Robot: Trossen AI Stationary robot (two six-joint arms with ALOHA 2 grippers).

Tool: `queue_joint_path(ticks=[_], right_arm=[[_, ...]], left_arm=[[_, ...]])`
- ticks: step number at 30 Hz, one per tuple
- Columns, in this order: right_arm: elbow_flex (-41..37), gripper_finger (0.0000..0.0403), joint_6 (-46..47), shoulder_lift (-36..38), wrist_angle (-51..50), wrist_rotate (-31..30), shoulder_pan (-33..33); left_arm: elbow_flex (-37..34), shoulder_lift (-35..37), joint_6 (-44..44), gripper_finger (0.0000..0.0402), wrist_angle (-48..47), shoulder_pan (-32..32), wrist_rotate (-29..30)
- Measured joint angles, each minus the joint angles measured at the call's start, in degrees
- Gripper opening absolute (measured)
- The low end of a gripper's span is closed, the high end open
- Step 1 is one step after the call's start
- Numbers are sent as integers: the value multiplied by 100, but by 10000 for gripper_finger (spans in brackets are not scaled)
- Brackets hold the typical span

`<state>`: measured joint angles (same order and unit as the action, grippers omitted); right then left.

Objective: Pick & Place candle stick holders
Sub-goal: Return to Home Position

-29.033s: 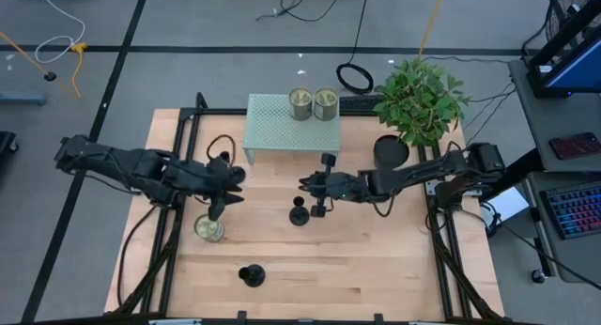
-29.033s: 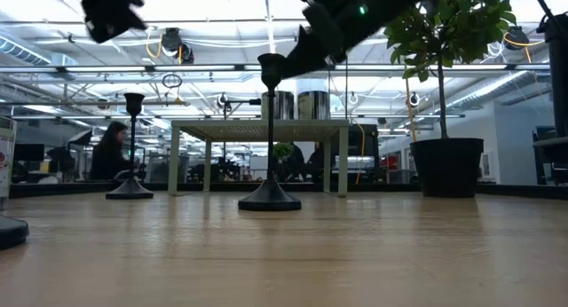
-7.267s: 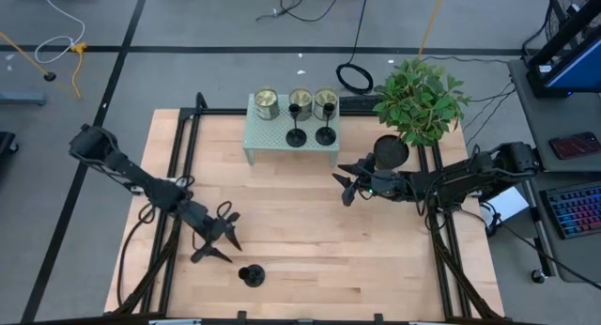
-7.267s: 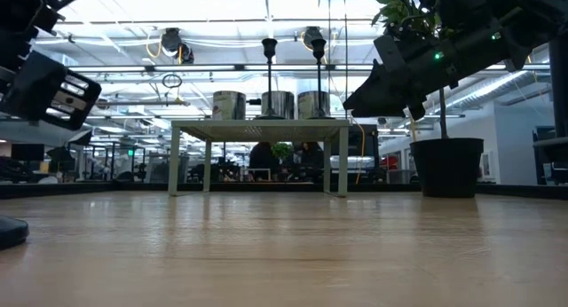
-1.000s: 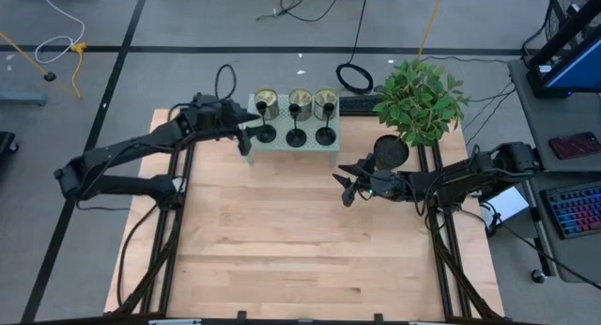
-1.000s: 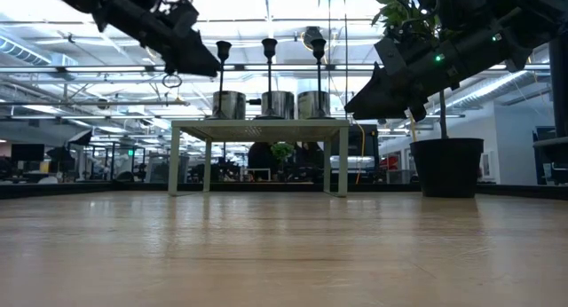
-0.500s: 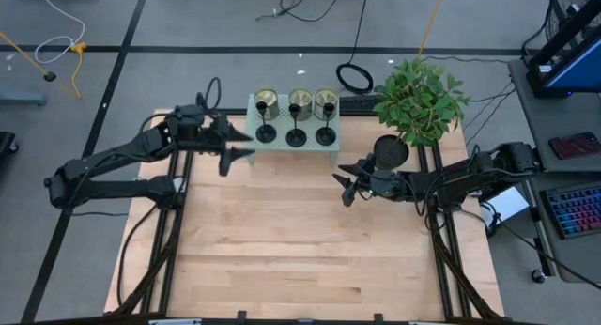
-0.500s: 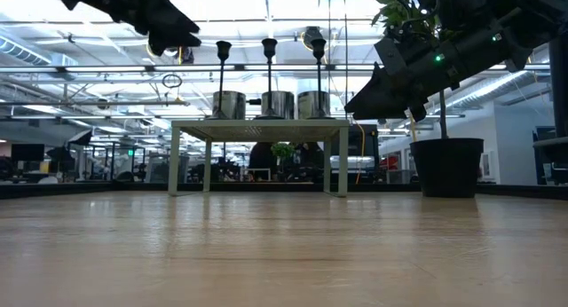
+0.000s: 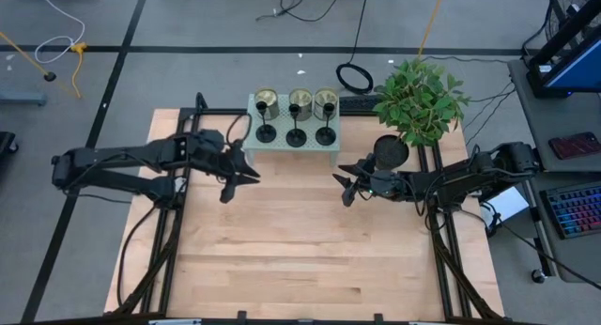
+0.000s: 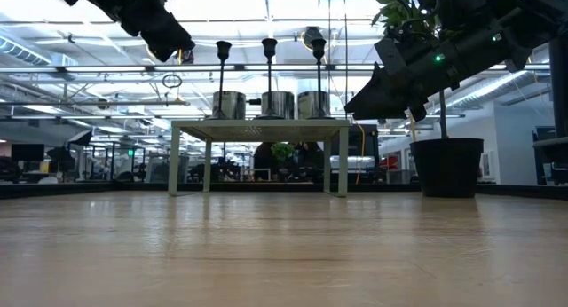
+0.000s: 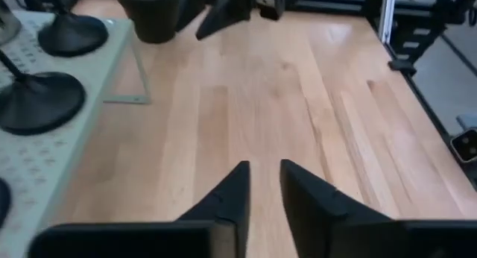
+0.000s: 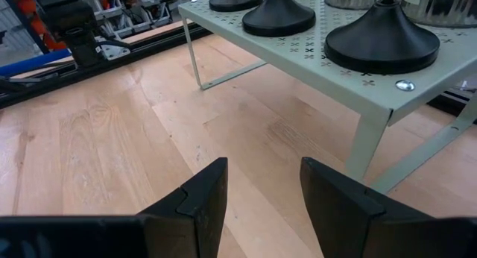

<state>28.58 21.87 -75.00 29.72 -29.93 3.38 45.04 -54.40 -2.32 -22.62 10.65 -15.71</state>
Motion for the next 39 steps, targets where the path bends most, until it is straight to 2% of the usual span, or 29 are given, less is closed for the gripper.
queue_joint_path(ticks=[6,15,20,33,39], right_arm=[[0,164,-2,0,1,0,0],[0,164,-4,0,0,-2,0],[0,164,-14,0,0,-1,0],[0,164,-39,0,2,-2,0],[0,147,-68,0,2,-2,0]], left_arm=[[2,-198,322,8,4,-489,609],[2,-411,550,4,11,-1020,1738],[2,-410,935,23,12,-1184,2431],[4,-392,1022,26,-322,-1237,2239],[4,-31,1036,26,-312,-1420,2014]])
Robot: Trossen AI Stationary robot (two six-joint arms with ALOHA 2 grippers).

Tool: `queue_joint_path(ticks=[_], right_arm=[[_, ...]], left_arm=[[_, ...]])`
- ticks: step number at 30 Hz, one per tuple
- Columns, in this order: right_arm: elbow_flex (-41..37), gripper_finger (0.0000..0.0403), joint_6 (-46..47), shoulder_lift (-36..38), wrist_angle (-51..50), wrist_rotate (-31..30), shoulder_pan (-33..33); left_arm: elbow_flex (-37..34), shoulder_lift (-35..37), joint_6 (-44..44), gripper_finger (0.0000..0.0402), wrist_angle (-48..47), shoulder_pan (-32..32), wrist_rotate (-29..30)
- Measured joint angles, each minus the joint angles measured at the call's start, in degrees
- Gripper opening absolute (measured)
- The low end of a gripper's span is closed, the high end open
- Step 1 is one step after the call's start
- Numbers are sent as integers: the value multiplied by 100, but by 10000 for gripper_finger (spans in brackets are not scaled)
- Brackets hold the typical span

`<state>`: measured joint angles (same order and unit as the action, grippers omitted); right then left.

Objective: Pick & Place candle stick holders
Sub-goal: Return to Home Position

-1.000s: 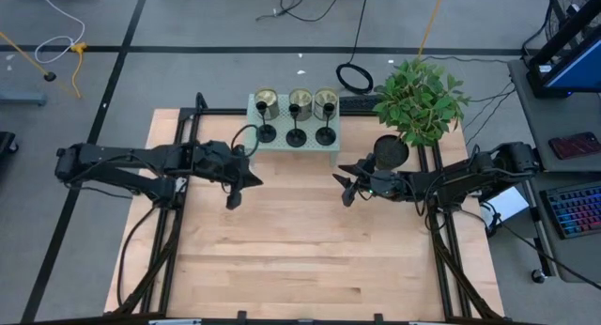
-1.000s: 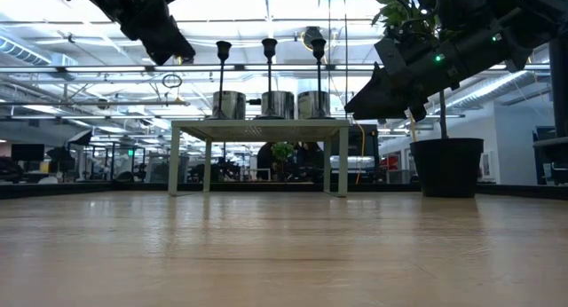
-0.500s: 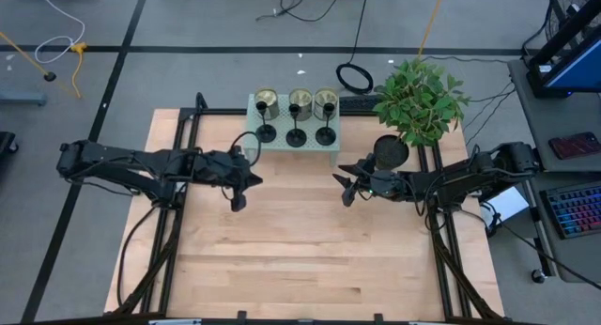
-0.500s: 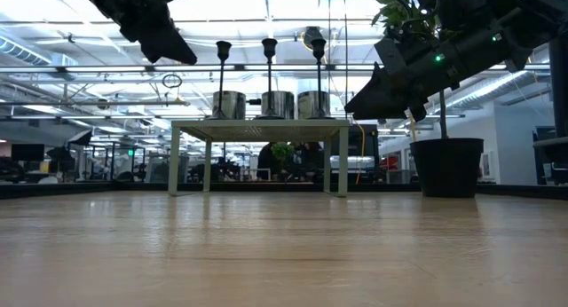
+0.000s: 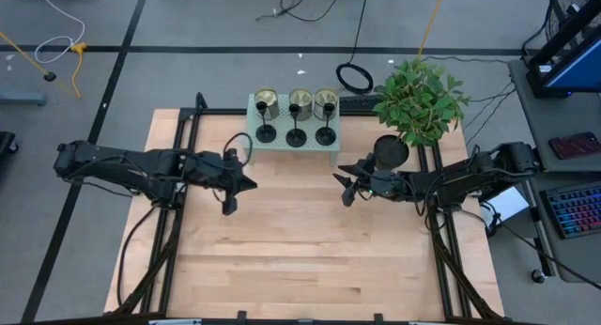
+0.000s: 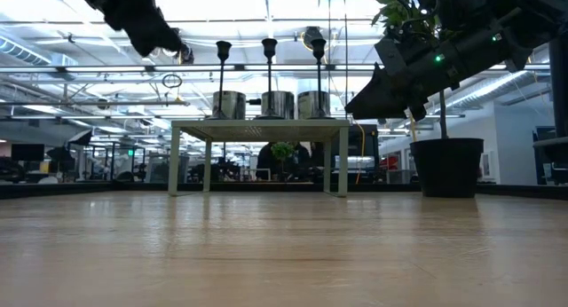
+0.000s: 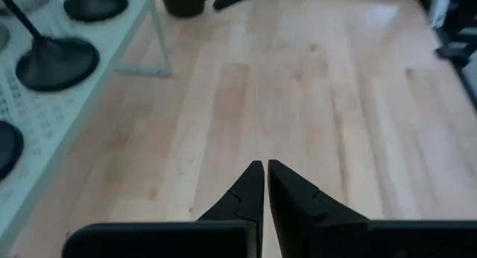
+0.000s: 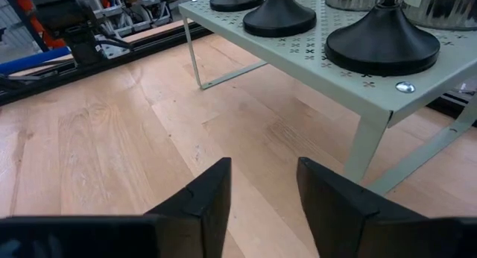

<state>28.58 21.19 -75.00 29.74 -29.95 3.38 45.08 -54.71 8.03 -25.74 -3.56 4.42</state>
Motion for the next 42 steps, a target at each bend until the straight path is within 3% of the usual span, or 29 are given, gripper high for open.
queue_joint_path(ticks=[13,22,32,42], right_arm=[[0,6,-344,0,416,32,9],[0,2,-1333,468,1068,1052,13],[0,2,-1602,1749,44,1060,13],[0,4,-1594,2224,-945,1065,13]], left_arm=[[0,1236,-274,26,-282,-614,9],[0,1884,-453,26,-549,-870,157],[-607,2542,-505,26,-501,-906,619],[-1538,3781,-442,26,-102,-906,924]])
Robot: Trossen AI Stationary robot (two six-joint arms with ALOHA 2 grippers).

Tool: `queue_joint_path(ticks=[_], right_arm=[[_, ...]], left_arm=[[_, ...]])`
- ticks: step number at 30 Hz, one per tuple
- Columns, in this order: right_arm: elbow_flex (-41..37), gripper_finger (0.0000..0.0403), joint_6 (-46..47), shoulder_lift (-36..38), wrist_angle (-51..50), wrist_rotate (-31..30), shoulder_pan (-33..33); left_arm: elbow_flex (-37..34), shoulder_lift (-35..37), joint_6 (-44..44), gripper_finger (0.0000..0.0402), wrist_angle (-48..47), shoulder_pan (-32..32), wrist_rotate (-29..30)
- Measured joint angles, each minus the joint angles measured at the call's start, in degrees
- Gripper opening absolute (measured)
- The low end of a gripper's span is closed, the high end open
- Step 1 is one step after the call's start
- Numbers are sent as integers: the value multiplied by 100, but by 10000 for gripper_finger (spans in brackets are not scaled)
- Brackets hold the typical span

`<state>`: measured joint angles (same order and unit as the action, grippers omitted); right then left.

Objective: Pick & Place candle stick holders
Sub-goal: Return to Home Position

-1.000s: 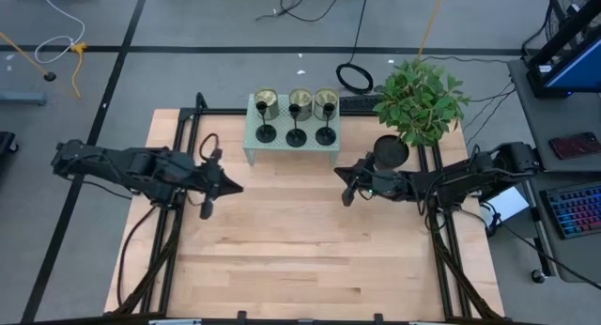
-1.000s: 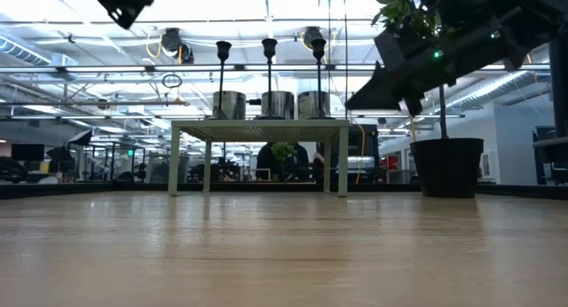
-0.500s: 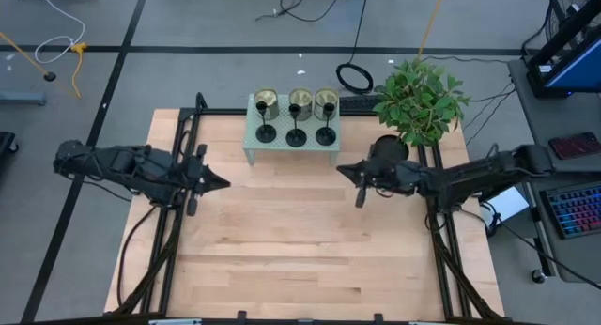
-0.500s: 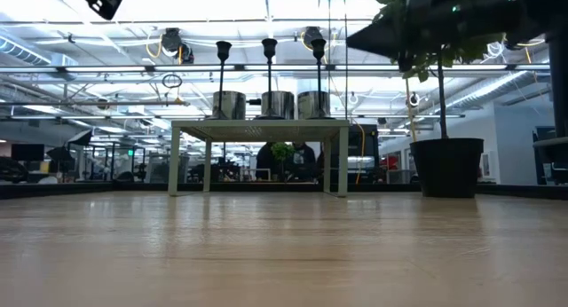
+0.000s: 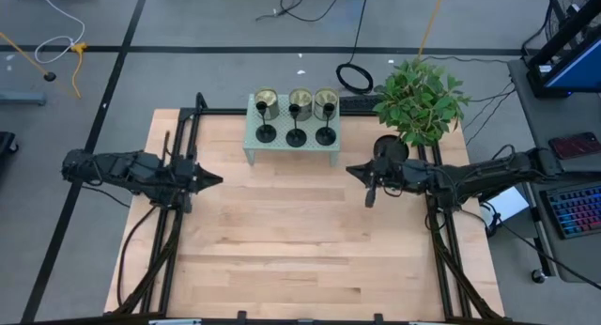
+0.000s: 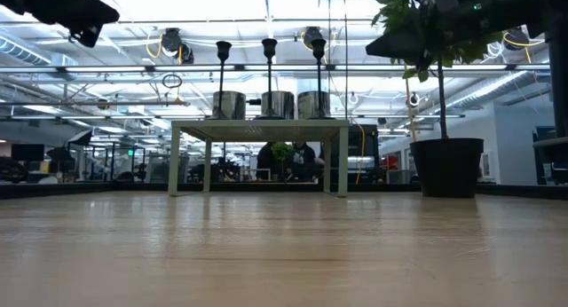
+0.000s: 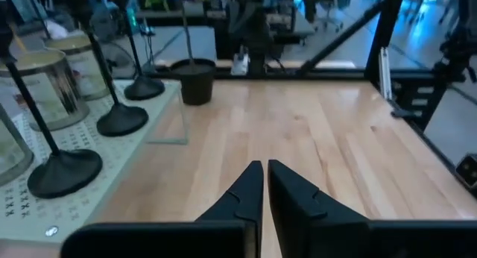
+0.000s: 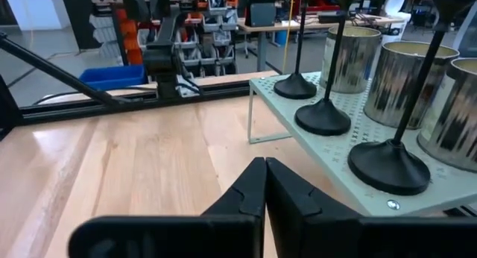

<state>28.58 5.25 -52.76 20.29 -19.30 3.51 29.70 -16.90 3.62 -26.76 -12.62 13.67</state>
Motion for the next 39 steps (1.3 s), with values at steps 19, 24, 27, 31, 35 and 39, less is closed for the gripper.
queue_joint_path(ticks=[19,24,27,31,35,39], right_arm=[[0,4,-10,66,-266,-1,-2],[0,4,-3,250,-320,-2,-2],[0,4,-12,376,-430,-3,-2],[0,4,3,531,-680,-4,-2],[0,4,119,667,-795,-1,-2],[0,4,137,789,-999,-3,-2]], left_arm=[[-1228,1424,-17,26,456,0,3],[-1519,1488,-33,26,793,0,5],[-1664,1486,-28,26,966,0,3],[-1874,1486,-113,26,1332,0,4],[-2081,1484,-144,26,1637,0,3],[-2336,1484,-151,26,2033,0,3]])
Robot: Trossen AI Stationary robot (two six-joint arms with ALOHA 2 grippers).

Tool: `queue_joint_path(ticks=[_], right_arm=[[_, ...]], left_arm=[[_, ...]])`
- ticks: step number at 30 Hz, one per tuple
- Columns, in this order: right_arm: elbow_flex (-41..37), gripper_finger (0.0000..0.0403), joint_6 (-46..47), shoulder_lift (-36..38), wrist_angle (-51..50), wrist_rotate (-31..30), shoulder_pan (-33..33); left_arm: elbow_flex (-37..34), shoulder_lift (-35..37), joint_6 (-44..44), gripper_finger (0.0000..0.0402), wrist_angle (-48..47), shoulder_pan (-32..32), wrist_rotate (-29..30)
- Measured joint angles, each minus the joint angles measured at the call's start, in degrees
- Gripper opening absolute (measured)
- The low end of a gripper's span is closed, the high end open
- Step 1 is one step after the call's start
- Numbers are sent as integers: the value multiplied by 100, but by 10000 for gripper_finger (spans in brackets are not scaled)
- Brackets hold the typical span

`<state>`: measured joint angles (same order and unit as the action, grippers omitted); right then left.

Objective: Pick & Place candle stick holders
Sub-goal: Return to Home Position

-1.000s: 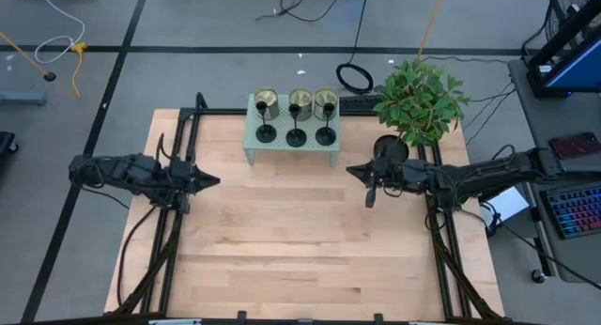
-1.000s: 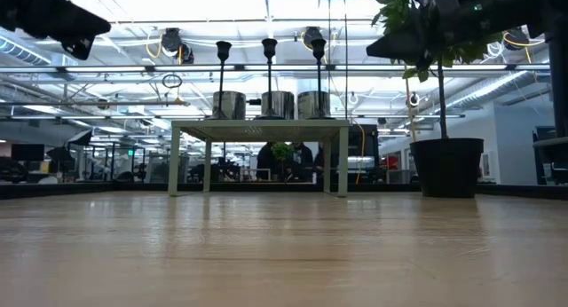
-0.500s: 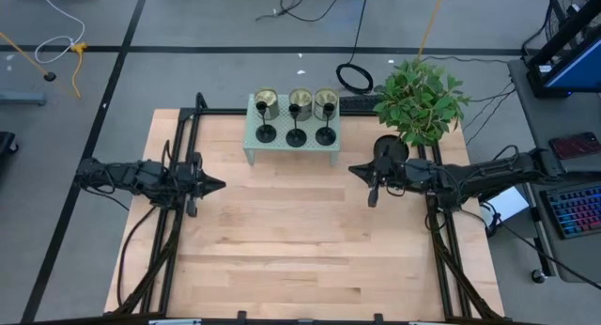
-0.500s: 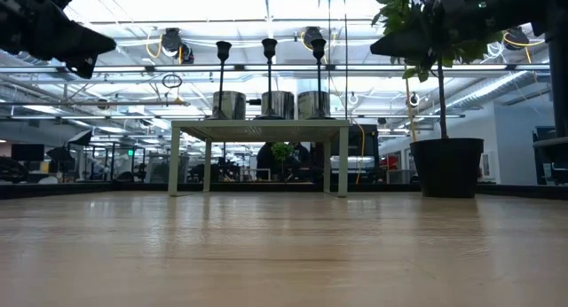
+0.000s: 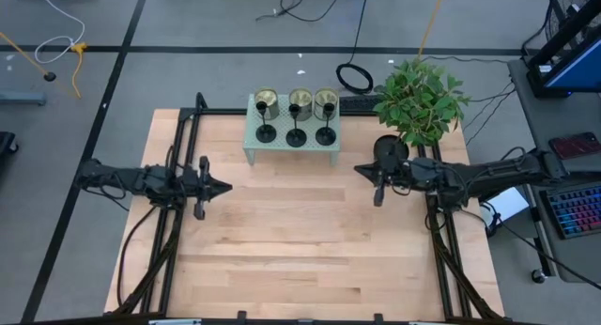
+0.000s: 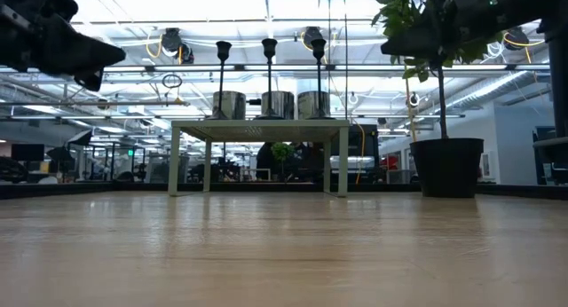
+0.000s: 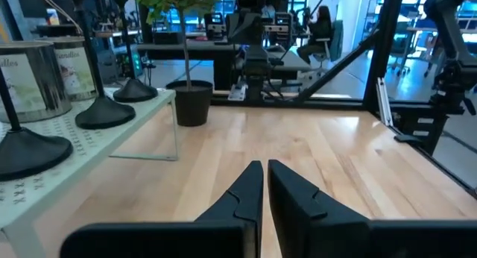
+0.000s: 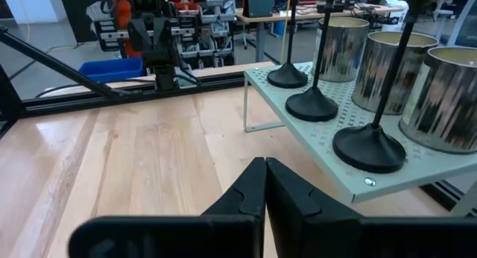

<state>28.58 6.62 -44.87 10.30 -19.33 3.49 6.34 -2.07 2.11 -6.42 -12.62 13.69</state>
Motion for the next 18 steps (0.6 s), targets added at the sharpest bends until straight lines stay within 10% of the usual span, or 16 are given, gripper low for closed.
queue_joint_path(ticks=[18], right_arm=[[0,4,0,525,-561,2,0]], left_arm=[[-167,0,-9,26,75,0,188]])
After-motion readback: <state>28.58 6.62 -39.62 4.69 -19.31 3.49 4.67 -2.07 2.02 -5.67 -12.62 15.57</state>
